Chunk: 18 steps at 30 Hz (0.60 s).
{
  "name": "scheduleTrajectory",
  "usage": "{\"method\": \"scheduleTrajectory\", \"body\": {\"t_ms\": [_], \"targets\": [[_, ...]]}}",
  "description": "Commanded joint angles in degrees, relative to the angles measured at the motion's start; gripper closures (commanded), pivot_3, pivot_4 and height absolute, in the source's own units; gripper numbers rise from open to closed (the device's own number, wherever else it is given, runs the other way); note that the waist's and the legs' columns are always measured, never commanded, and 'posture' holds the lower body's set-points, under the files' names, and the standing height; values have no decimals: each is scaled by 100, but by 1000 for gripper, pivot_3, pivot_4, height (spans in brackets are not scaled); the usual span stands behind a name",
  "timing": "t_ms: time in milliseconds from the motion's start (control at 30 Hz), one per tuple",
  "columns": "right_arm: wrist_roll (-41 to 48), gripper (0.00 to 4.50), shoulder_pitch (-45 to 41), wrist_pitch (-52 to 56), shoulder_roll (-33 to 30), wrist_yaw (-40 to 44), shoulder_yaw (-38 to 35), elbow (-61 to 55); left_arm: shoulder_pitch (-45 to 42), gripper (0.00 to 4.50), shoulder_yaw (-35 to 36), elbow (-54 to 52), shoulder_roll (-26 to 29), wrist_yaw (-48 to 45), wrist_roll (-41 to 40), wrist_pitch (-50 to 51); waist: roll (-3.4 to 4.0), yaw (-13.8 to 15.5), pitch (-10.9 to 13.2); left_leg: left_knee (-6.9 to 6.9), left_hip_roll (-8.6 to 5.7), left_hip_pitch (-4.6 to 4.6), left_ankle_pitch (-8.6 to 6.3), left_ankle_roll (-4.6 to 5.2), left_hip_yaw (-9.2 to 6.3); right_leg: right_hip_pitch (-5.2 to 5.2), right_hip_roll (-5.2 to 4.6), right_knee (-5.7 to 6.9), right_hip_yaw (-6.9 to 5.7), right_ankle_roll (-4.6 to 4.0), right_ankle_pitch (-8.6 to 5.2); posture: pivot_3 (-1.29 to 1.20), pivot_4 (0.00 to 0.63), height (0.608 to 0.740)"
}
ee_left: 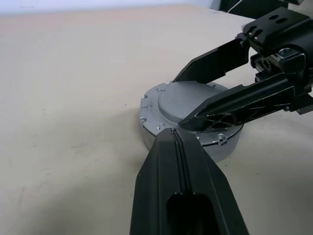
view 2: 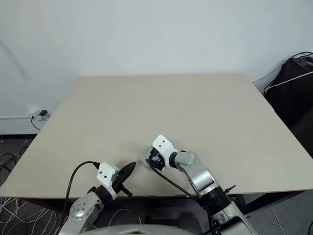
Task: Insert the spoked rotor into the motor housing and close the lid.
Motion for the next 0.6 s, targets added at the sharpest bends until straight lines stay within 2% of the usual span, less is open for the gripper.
{"method": "scheduleTrajectory", "body": {"t_ms": [33, 600], "targets": [[-79, 1313, 116, 298, -156, 41, 70, 208, -71, 4500, 4, -298, 14, 17, 14, 13, 0, 16, 0, -2, 0, 0, 0, 0, 0, 0, 0, -2, 0, 0, 0, 0, 0, 740], [-432, 1313, 226, -464, -399, -57, 350, 412, -70, 4500, 10, -299, 25, 6, 16, 51, -2, 67, -2, -8, 1, 2, 0, 0, 0, 2, -6, -8, -1, -1, -1, 0, 0, 740]]}}
